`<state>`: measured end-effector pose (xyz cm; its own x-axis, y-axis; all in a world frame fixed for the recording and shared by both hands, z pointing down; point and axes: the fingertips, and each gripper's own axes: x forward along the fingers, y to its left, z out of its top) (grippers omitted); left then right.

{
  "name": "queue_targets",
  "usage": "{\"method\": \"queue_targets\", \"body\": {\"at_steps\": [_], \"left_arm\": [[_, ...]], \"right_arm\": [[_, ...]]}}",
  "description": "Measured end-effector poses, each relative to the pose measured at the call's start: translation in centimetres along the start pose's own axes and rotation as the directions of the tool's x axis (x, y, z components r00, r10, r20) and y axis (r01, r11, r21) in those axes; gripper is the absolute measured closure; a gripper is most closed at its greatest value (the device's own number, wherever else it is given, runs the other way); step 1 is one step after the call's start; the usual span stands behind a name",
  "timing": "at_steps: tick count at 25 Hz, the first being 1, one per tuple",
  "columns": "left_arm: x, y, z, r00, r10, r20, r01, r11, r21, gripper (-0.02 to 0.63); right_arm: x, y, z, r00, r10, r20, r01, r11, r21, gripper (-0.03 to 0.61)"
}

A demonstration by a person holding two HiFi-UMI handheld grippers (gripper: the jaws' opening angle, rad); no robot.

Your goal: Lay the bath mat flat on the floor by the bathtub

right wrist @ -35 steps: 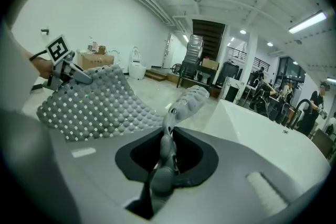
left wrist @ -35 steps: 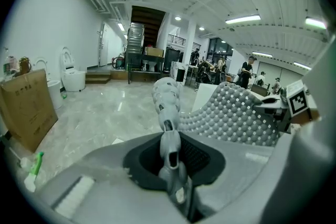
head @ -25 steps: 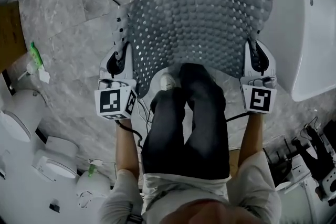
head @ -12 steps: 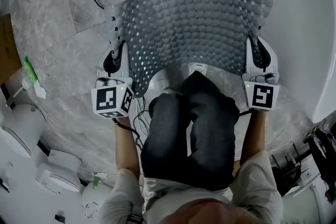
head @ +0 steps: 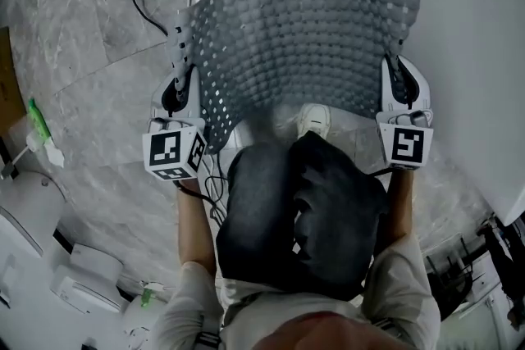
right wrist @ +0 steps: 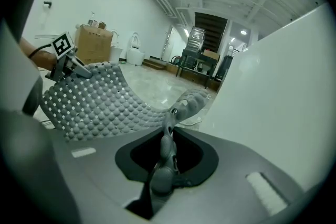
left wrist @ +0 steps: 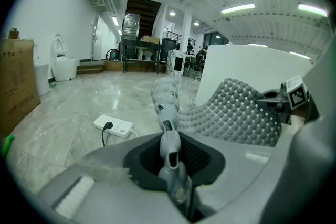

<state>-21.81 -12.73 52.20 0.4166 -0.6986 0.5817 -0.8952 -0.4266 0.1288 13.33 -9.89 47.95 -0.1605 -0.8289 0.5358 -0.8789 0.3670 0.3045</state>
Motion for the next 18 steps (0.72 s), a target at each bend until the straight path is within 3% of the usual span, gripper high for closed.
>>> {"method": "queue_targets", "body": {"at_steps": [18], "left_arm": [[6.7, 3.1, -5.5, 0.997, 0.051, -0.056, -0.049, 0.998, 0.038, 0.568]], "right_arm": [[7.2, 1.3, -6.2, 0.998, 0.065, 0.003, -0.065, 0.997, 0.036, 0.531]]}}
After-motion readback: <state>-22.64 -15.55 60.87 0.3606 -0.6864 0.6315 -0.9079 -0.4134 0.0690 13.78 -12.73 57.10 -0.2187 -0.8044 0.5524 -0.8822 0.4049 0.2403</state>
